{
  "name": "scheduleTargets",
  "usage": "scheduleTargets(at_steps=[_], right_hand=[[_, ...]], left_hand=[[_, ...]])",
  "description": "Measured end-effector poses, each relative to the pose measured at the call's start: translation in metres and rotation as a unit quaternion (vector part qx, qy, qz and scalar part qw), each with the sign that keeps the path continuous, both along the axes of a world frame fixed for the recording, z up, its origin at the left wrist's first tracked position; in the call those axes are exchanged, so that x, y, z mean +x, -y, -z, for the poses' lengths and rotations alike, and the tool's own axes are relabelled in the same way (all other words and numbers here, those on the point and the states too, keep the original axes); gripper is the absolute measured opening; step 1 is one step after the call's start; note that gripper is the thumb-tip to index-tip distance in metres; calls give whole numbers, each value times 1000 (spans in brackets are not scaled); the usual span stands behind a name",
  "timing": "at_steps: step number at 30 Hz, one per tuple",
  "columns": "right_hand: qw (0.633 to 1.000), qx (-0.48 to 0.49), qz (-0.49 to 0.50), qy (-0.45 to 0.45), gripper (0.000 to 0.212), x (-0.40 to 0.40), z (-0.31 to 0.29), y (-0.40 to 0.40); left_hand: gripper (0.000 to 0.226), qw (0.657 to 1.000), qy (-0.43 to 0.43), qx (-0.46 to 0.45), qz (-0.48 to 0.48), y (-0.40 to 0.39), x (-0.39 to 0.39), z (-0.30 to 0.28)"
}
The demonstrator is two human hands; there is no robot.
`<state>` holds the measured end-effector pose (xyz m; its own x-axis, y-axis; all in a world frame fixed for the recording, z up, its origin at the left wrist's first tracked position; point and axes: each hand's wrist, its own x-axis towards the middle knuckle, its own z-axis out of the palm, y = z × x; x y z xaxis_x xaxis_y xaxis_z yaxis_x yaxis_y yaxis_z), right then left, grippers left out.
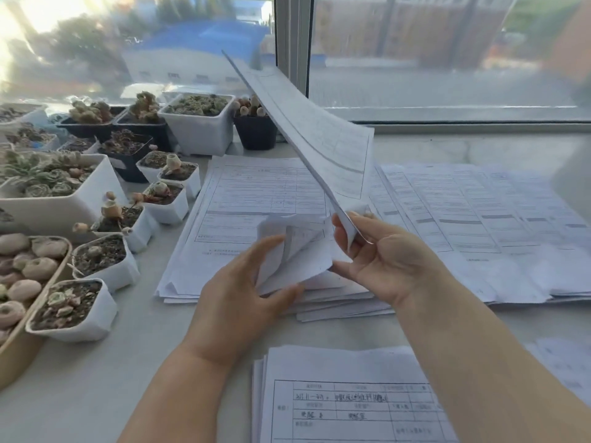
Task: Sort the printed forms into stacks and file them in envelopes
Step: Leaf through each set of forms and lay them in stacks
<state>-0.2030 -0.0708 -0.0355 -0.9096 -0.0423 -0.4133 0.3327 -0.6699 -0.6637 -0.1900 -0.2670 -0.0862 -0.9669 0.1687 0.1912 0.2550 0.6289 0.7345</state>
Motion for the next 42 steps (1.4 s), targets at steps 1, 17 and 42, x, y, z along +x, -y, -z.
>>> scheduleTargets(at_steps=[1,17,42], right_hand=[[1000,15,-4,-5,18,-2,-2,2],[854,518,39,-41,20,19,-47,-73],[851,511,-118,-19,8,129,-29,-48]], left_hand=[[78,1000,-13,-1,4,0,0,1],[21,916,-75,308,-248,4,-4,-8],[66,987,30,-156,-24,-3,-10,14]])
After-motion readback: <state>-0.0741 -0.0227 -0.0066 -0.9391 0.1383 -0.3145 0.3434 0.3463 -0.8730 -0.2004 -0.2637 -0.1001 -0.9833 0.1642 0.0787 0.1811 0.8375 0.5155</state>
